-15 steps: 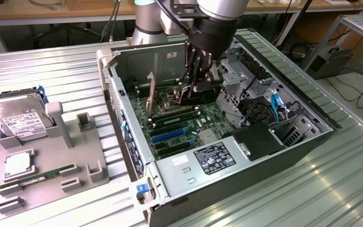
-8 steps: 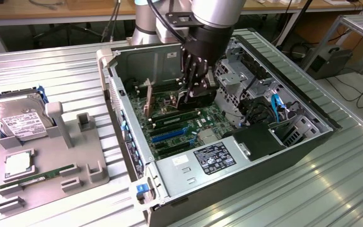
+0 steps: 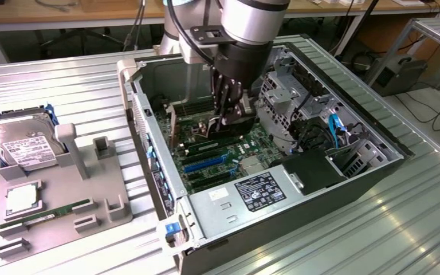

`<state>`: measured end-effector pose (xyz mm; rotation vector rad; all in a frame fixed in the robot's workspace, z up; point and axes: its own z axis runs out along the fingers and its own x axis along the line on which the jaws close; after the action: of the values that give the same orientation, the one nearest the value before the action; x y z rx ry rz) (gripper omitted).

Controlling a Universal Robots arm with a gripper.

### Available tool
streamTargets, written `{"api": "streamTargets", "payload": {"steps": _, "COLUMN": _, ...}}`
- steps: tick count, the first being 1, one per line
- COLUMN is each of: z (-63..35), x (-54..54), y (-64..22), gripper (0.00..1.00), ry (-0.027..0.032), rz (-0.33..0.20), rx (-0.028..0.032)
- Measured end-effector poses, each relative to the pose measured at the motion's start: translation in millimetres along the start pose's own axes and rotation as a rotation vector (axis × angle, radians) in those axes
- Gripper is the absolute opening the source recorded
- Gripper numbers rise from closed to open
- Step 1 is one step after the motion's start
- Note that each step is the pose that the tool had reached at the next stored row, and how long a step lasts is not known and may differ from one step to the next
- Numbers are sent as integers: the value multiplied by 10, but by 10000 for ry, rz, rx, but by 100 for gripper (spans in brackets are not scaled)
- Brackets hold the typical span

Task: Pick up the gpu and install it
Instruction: 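Insert the gpu into the slot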

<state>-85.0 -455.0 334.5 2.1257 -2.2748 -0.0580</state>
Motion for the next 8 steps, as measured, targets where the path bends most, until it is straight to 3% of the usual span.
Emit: {"api": "streamTargets", "payload": {"steps": 8, "z": 120, "x": 16, "y": 20, "gripper": 26, "ry": 25, "rz": -533, "rx": -1}}
